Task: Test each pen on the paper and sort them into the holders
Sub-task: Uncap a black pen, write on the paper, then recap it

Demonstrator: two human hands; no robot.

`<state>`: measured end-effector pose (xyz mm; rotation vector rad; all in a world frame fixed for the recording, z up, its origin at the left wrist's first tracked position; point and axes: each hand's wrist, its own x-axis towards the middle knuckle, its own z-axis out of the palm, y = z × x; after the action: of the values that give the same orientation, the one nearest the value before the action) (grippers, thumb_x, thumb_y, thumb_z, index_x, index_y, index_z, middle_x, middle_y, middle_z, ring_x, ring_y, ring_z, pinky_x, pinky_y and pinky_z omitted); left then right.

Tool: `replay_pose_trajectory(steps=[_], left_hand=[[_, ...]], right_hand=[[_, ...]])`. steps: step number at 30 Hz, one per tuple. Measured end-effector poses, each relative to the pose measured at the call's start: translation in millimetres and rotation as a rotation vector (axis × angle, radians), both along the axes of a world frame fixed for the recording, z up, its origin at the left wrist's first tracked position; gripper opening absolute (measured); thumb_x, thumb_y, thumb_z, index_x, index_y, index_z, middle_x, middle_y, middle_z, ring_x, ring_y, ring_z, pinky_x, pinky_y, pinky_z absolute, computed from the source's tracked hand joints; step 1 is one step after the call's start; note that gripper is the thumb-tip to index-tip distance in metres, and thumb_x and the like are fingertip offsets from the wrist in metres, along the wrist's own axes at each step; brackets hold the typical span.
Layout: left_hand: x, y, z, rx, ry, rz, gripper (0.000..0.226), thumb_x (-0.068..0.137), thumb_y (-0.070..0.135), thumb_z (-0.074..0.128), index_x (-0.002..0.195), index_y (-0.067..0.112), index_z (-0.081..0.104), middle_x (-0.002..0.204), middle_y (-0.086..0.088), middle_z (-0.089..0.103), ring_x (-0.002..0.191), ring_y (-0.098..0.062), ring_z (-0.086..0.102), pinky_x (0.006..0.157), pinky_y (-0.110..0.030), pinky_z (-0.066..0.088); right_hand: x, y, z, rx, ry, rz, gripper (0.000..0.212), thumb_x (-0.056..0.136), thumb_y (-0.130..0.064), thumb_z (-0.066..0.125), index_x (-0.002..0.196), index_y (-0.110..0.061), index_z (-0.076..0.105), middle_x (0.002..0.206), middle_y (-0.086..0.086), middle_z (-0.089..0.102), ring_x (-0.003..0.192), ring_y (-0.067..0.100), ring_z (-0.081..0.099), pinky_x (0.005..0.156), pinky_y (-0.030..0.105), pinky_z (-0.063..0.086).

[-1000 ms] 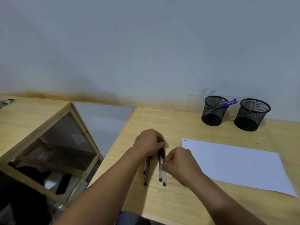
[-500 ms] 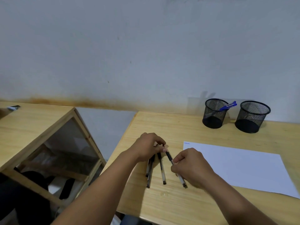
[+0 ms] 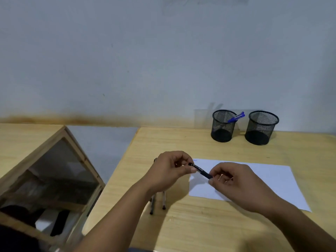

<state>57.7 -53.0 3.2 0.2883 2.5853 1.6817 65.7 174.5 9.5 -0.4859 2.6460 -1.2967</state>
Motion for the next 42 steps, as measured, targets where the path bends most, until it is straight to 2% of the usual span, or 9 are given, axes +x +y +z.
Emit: replay_pose_trajectory(steps=[5,13,18,23,29,33,36,40,42], left_hand=[[6,18,-3,0.057,-0.004,0.076,0.003,0.083,0.015,0.077,0.083,0.015,0.074,0.062,0.015,0.059,0.059,0.001,0.051,0.059,-0.011,0.038],[21,34,-7,0.064,-0.044,0.074,0.001,0.084,0.016,0.076,0.085,0.015,0.075,0.064,0.014,0.059,0.062,0.0,0.053,0.061,-0.01,0.04],[23,35,-8,0.067,-0.036,0.106,0.005,0.087,0.016,0.073,0.084,0.019,0.076,0.07,0.006,0.064,0.066,-0.003,0.055,0.064,-0.011,0.042],[22,36,-5,0.018,-0.011,0.098,0.009,0.089,0.02,0.07,0.081,0.021,0.075,0.066,0.006,0.056,0.062,-0.006,0.045,0.058,-0.014,0.035],[21,38,-3,0.002,0.0,0.116,0.012,0.091,0.022,0.068,0.081,0.021,0.075,0.058,0.013,0.051,0.056,-0.003,0.04,0.054,-0.009,0.031],[21,38,-4,0.037,-0.005,0.122,0.011,0.09,0.022,0.068,0.081,0.021,0.075,0.061,0.011,0.051,0.058,-0.005,0.041,0.055,-0.01,0.032],[20,37,-5,0.063,-0.02,0.122,0.01,0.089,0.021,0.069,0.081,0.022,0.075,0.063,0.009,0.054,0.062,-0.006,0.045,0.058,-0.011,0.035],[14,34,-8,0.145,-0.027,0.274,0.002,0.086,0.02,0.074,0.086,0.021,0.075,0.071,0.002,0.066,0.068,-0.002,0.058,0.061,-0.008,0.041],[7,28,-12,0.176,-0.012,0.403,0.003,0.084,0.02,0.075,0.087,0.023,0.075,0.071,0.008,0.066,0.068,-0.001,0.06,0.059,-0.009,0.043]], right_hand=[[-1,5,-3,0.047,0.125,0.007,0.007,0.087,-0.025,0.07,0.088,-0.031,0.073,0.075,-0.008,0.069,0.07,0.009,0.062,0.066,0.026,0.052],[1,4,-9,-0.032,0.083,-0.026,0.006,0.085,-0.029,0.073,0.083,-0.034,0.074,0.074,-0.03,0.067,0.056,0.005,0.06,0.057,0.017,0.045],[1,0,-16,-0.087,0.038,-0.058,0.004,0.086,-0.032,0.073,0.082,-0.034,0.074,0.07,-0.024,0.069,0.061,-0.005,0.062,0.056,0.01,0.043],[2,0,-20,-0.05,0.051,-0.064,0.005,0.089,-0.042,0.066,0.087,-0.037,0.068,0.083,-0.014,0.069,0.055,-0.002,0.059,0.058,0.019,0.039],[6,-3,-22,-0.133,0.111,-0.101,0.008,0.091,-0.028,0.067,0.084,-0.031,0.069,0.068,-0.028,0.062,0.046,0.004,0.047,0.05,0.01,0.035],[6,-5,-24,-0.089,0.169,-0.121,0.006,0.092,-0.032,0.066,0.088,-0.036,0.068,0.083,-0.024,0.067,0.06,0.0,0.056,0.058,0.011,0.036],[4,-5,-25,-0.129,0.145,-0.114,0.008,0.092,-0.029,0.067,0.089,-0.036,0.07,0.082,-0.024,0.069,0.058,0.001,0.056,0.056,0.011,0.037],[5,-4,-28,-0.235,0.045,-0.171,0.009,0.092,-0.022,0.068,0.093,-0.03,0.073,0.067,-0.03,0.064,0.05,0.002,0.052,0.052,0.008,0.039],[3,-1,-31,-0.303,-0.011,-0.231,0.014,0.093,-0.023,0.067,0.097,-0.035,0.072,0.082,-0.025,0.069,0.057,0.001,0.059,0.059,0.011,0.044]])
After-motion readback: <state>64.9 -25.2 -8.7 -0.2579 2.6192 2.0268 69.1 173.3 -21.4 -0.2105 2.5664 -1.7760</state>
